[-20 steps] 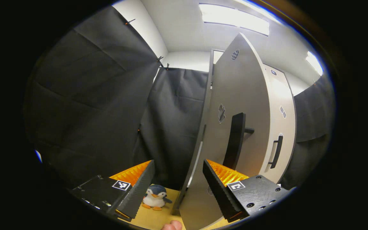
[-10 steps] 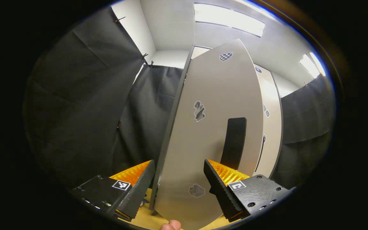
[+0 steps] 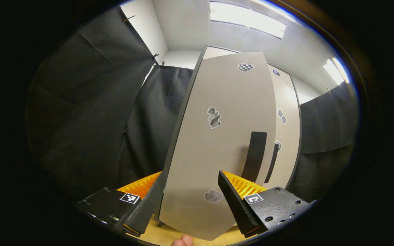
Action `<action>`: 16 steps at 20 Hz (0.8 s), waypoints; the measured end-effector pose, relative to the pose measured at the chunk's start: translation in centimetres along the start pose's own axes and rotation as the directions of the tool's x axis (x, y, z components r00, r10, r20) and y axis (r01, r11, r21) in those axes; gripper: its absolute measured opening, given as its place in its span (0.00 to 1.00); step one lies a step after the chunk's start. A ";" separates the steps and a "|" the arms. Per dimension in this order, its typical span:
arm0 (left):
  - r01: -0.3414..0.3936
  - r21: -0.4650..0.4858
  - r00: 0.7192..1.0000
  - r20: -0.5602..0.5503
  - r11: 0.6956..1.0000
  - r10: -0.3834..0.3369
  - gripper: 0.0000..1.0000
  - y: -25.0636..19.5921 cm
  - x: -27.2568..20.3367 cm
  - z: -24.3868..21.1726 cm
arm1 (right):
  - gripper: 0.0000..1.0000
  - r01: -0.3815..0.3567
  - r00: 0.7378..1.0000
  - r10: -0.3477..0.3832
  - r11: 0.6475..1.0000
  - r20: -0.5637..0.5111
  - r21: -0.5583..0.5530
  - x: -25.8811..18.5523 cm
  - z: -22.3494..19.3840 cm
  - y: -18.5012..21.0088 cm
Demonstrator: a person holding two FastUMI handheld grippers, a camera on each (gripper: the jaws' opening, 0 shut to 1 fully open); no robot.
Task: Grab one shoe with the right hand and put it into the shoe cabinet, grab the other shoe with the left hand and put it into the shoe cabinet; then close the right door with the right hand and the left door with the left hand.
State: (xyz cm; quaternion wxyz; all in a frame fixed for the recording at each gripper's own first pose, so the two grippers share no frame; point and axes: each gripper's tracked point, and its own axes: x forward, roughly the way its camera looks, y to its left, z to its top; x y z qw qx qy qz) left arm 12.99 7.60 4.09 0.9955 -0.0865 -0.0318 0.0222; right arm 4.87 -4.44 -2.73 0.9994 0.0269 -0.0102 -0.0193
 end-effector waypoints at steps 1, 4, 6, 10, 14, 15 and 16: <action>0.005 0.012 1.000 0.006 1.000 -0.005 0.95 -0.2 -0.9 0.3 | 0.97 -0.010 1.000 0.010 1.000 -0.001 -0.001 0.0 -0.2 0.3; 0.012 0.046 1.000 0.013 0.999 -0.013 0.95 -1.2 -3.2 0.9 | 0.97 -0.046 0.999 0.046 0.999 -0.018 -0.002 -0.2 -1.0 1.2; 0.020 0.065 1.000 0.007 0.998 -0.021 0.94 -2.4 -5.2 0.6 | 0.97 -0.067 0.997 0.067 0.998 -0.032 -0.004 -0.2 -1.7 1.7; 0.058 0.078 0.998 -0.021 0.995 -0.057 0.94 -5.6 -9.2 -1.1 | 0.96 -0.102 0.994 0.102 0.995 -0.045 0.005 -0.5 -2.3 2.4; 0.075 0.080 0.996 -0.055 0.994 -0.071 0.95 -8.4 -12.3 -3.7 | 0.97 -0.117 0.992 0.117 0.993 -0.049 0.017 -1.4 -2.5 2.0; 0.081 0.088 0.995 -0.070 0.993 -0.075 0.94 -9.0 -12.9 -4.5 | 0.97 -0.118 0.992 0.119 0.993 -0.051 0.017 -1.6 -2.6 1.9; 0.089 0.091 0.993 -0.085 0.992 -0.081 0.94 -9.6 -13.5 -5.3 | 0.96 -0.120 0.991 0.120 0.993 -0.052 0.016 -1.8 -2.7 1.7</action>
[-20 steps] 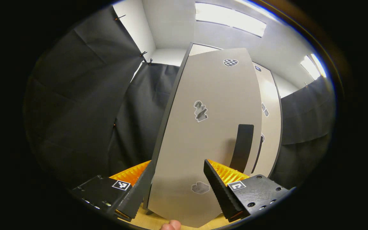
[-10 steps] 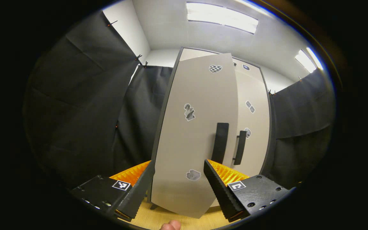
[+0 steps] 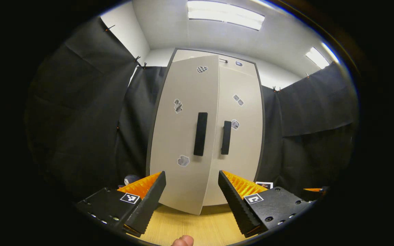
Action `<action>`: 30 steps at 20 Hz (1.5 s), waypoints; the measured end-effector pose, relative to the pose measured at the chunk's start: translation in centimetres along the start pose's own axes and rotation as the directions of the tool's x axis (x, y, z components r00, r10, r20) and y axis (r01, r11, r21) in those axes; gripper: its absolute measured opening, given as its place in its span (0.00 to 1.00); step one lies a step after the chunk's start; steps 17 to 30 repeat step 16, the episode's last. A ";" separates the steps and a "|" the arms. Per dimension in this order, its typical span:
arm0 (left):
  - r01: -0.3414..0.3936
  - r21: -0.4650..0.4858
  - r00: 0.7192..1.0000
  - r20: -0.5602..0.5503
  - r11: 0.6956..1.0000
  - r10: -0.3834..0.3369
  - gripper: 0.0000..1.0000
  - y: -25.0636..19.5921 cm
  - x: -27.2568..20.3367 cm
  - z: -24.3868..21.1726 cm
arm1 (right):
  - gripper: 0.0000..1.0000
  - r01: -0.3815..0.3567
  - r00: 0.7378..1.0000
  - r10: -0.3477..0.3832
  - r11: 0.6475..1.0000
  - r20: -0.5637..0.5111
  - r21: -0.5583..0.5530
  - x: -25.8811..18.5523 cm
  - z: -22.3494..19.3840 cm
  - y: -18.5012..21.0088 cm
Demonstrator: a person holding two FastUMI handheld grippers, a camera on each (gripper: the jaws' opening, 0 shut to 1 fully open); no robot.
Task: Grab one shoe with the right hand and put it into the shoe cabinet, grab the other shoe with the left hand and put it into the shoe cabinet; then close the right door with the right hand and the left door with the left hand.
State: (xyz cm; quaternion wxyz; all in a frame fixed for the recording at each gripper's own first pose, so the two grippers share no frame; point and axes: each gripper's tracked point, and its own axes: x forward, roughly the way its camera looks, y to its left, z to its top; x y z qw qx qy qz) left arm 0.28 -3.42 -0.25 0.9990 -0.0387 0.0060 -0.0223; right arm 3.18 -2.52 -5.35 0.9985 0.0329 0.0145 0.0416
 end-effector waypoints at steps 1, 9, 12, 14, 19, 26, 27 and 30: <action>0.012 -0.005 1.000 -0.012 1.000 -0.012 0.95 -0.8 -0.5 -0.8 | 0.96 0.002 1.000 -0.002 1.000 -0.002 -0.003 -0.3 -0.2 -0.2; 0.032 -0.009 0.997 -0.064 0.999 -0.033 0.95 -4.4 -4.3 -6.0 | 0.96 0.039 0.999 -0.038 0.999 -0.019 0.023 -2.3 -1.3 -2.3; 0.028 -0.032 0.997 -0.069 0.999 -0.030 0.95 -5.2 -5.1 -7.4 | 0.97 0.056 0.998 -0.055 0.998 -0.022 0.030 -2.9 -1.8 -3.2; 0.025 -0.041 0.996 -0.080 0.999 -0.028 0.95 -5.4 -5.5 -7.8 | 0.97 0.064 0.998 -0.063 0.998 -0.025 0.027 -3.2 -1.8 -3.7; 0.023 -0.042 0.997 -0.079 0.999 -0.026 0.95 -5.3 -5.4 -7.9 | 0.96 0.071 0.997 -0.070 0.997 -0.019 0.024 -3.4 -1.6 -4.2; 0.023 -0.042 0.997 -0.079 0.999 -0.026 0.95 -5.3 -5.4 -7.9 | 0.96 0.071 0.997 -0.070 0.997 -0.019 0.024 -3.4 -1.6 -4.2; 0.023 -0.042 0.997 -0.079 0.999 -0.026 0.95 -5.3 -5.4 -7.9 | 0.96 0.071 0.997 -0.070 0.997 -0.019 0.024 -3.4 -1.6 -4.2; 0.023 -0.042 0.997 -0.079 0.999 -0.026 0.95 -5.3 -5.4 -7.9 | 0.96 0.071 0.997 -0.070 0.997 -0.019 0.024 -3.4 -1.6 -4.2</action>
